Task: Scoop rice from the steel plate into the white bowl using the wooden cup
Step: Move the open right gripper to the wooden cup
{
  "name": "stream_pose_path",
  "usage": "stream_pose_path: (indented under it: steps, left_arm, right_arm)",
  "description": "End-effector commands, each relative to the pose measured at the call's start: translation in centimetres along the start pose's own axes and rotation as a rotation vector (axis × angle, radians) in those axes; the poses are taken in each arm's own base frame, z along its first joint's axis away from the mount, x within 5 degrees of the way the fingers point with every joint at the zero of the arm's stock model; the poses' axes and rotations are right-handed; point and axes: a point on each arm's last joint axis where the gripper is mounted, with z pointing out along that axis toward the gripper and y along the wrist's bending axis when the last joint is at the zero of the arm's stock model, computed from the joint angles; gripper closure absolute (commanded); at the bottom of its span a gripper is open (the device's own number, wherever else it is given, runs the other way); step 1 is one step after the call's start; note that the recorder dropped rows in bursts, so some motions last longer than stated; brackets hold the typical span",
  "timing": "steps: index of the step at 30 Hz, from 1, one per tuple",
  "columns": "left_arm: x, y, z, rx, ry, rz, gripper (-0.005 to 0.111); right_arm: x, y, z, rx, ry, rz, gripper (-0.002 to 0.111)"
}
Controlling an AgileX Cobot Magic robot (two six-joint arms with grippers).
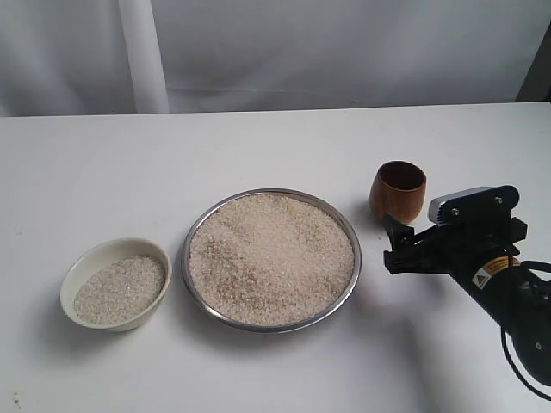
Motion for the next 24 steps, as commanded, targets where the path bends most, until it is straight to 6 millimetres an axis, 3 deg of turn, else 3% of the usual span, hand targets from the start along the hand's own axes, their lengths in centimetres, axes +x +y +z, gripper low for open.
stream_pose_path:
  steps: [1,6,11,24]
  left_arm:
    - [-0.3,-0.1,-0.1,0.006,-0.019,-0.006,0.107]
    - [-0.3,-0.1,-0.1,0.006,-0.019,-0.006,0.107]
    - [-0.3,-0.1,-0.1,0.006,-0.019,-0.006,0.107]
    - [-0.3,-0.1,-0.1,0.006,-0.019,-0.006,0.107]
  right_arm:
    - [0.1,-0.3,-0.1,0.013,0.004,-0.007,0.025]
    - [0.1,-0.3,-0.1,0.013,0.004,-0.007,0.025]
    - [0.1,-0.2,-0.1,0.006,0.003,-0.010,0.003]
    - [-1.3,-0.2,1.5,0.008,-0.048,0.017,0.003]
